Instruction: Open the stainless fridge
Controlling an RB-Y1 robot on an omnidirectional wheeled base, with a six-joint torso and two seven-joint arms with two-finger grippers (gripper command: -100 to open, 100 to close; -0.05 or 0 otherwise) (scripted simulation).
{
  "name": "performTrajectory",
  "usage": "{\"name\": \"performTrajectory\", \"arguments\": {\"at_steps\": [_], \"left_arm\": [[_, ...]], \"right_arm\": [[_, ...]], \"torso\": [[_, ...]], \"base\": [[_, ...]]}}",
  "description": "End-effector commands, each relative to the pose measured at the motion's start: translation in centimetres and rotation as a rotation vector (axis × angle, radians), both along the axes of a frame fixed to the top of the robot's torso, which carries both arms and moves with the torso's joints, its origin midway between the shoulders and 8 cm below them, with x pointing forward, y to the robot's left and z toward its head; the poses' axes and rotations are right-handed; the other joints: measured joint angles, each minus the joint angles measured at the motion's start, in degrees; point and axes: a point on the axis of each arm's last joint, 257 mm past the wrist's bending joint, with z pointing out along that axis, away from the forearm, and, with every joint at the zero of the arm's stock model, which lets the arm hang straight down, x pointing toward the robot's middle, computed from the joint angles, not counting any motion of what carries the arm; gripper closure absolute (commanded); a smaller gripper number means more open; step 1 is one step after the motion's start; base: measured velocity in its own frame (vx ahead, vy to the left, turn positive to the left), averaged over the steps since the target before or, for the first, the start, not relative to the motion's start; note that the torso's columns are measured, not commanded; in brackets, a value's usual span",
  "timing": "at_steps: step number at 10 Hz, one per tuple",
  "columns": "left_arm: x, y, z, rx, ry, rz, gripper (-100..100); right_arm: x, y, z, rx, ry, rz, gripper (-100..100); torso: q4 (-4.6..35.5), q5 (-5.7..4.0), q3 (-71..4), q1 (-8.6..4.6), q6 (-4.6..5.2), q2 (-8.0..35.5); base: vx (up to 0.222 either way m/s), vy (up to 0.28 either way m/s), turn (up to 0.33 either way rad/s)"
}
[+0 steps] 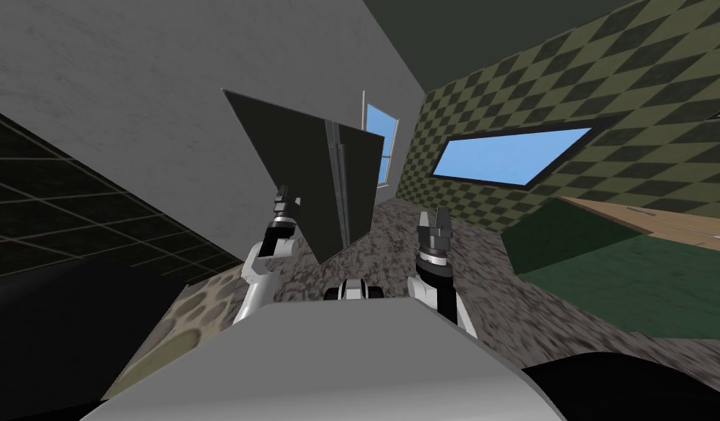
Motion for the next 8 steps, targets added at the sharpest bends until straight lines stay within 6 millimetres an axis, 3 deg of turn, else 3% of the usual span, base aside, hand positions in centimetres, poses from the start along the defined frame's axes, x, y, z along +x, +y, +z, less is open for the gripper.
{"name": "performTrajectory", "arguments": {"at_steps": [1,2,3,4,5,6,7,8], "left_arm": [[1.7,1.9,0.8,-0.026,0.024,0.033,-100],[2.0,1.5,2.0,-0.027,0.005,0.025,-100],[2.9,3.0,1.7,-0.046,0.034,0.055,-100],[3.2,2.6,2.8,-0.049,0.019,0.047,-100],[4.1,4.2,2.4,-0.07,0.047,0.076,-100],[4.5,3.6,4.1,-0.076,0.026,0.065,-100],[5.3,5.3,3.4,-0.102,0.061,0.096,-100],[5.6,4.9,4.6,-0.107,0.047,0.087,-100]], "right_arm": [[0.0,0.0,0.0,0.0,0.0,0.0,0],[0.0,0.0,0.0,0.0,0.0,0.0,0],[0.0,0.0,0.0,0.0,0.0,0.0,0],[0.0,0.0,0.0,0.0,0.0,0.0,0],[0.0,0.0,0.0,0.0,0.0,0.0,0],[0.0,0.0,0.0,0.0,0.0,0.0,0],[0.0,0.0,0.0,0.0,0.0,0.0,0],[0.0,0.0,0.0,0.0,0.0,0.0,0]], "torso": [[0.0,-0.01,0.0,-0.02,0.0,0.0],[0.0,-0.07,0.0,-0.26,0.01,0.0],[0.0,-0.07,0.0,-0.17,0.01,0.0],[0.0,-0.07,-0.1,-0.24,0.01,-0.1],[0.0,-0.05,-0.1,-0.09,0.01,-0.1],[0.0,-0.04,0.0,-0.15,0.01,0.0],[0.0,-0.03,0.0,-0.06,0.0,0.1],[0.0,-0.03,0.0,-0.11,0.0,0.0]], "base": [[-0.014,-0.17,0.011],[-0.011,-0.147,0.015],[0.028,-0.175,0.009],[0.028,-0.147,0.015],[0.013,-0.167,0.01],[0.002,-0.144,0.012],[0.027,-0.149,0.013],[0.026,-0.139,0.014]]}}
